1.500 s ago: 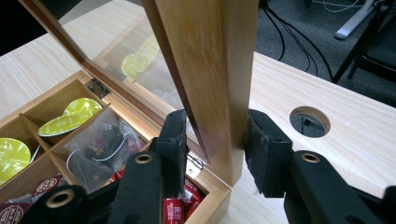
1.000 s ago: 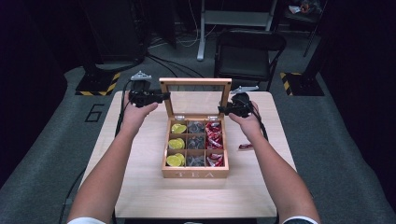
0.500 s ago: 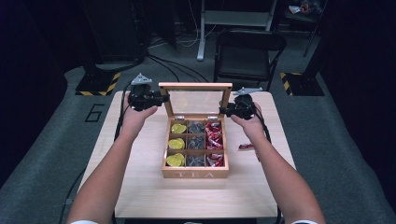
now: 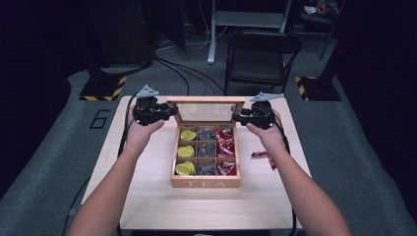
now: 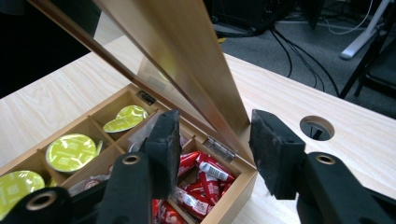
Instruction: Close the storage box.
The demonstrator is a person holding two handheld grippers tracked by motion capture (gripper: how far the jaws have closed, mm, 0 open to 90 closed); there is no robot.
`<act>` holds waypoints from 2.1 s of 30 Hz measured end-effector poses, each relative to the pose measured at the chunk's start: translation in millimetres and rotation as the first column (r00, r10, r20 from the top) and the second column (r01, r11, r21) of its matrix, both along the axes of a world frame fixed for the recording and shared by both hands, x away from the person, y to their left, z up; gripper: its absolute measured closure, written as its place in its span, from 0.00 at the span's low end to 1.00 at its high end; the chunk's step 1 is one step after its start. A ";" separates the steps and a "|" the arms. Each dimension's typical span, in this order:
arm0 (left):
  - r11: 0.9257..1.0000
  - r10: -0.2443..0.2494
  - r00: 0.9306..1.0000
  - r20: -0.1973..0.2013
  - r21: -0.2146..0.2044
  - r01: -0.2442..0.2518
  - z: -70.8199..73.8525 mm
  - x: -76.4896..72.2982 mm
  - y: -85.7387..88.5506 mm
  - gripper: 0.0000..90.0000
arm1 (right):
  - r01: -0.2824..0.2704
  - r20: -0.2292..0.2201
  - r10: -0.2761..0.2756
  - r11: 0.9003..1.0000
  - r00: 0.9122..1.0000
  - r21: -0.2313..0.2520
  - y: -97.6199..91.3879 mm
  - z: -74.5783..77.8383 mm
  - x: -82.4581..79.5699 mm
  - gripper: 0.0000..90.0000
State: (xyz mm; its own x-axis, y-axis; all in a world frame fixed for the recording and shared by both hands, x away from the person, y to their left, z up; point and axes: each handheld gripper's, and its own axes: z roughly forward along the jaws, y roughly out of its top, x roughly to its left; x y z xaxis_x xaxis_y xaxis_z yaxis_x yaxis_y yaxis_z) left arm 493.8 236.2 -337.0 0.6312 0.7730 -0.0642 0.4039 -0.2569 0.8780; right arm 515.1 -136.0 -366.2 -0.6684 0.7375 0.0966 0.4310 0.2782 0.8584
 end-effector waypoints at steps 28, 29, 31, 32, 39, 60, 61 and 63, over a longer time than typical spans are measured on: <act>1.000 -0.030 0.999 -0.023 -0.001 0.030 -21.5 -34.3 3.4 0.64 | -0.097 0.065 0.095 0.995 0.993 0.024 -9.2 22.2 -56.8 0.51; 0.999 -0.033 0.999 -0.023 0.003 0.033 -22.1 -35.3 3.5 0.64 | -0.097 0.072 0.096 0.995 0.993 0.020 -9.4 22.5 -57.9 0.51; 0.999 -0.034 0.999 -0.026 0.005 0.034 -23.6 -37.4 3.5 0.64 | -0.109 0.078 0.107 0.994 0.991 0.023 -10.0 22.7 -60.3 0.50; 0.999 -0.034 0.999 -0.026 0.007 0.034 -24.6 -38.6 3.3 0.64 | -0.110 0.070 0.107 0.993 0.992 0.035 -10.0 22.3 -62.0 0.50; 0.999 -0.041 0.998 -0.039 0.017 0.041 -31.8 -47.8 3.7 0.64 | -0.098 0.020 0.097 0.994 0.995 0.057 -10.0 11.5 -75.0 0.48; 0.999 -0.039 0.998 -0.051 0.024 0.041 -68.6 -76.9 5.1 0.66 | -0.080 -0.048 0.085 0.990 0.995 0.113 -16.2 -23.2 -111.3 0.54; 0.999 -0.038 0.998 -0.048 0.023 0.039 -70.9 -78.2 4.9 0.66 | -0.080 -0.049 0.086 0.991 0.995 0.110 -16.1 -25.1 -112.6 0.54; 0.999 -0.039 0.998 -0.045 0.021 0.040 -73.6 -80.4 4.9 0.66 | -0.080 -0.045 0.085 0.991 0.995 0.109 -16.1 -28.2 -115.2 0.55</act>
State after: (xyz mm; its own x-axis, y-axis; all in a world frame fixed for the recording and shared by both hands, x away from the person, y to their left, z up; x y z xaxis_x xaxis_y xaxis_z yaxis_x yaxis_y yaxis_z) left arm 413.4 241.1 -410.5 0.6580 0.7492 -0.0759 0.4315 -0.2926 0.8534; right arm 399.9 -152.0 -394.4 -0.7191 0.6636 0.2060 0.4529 0.2227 0.8633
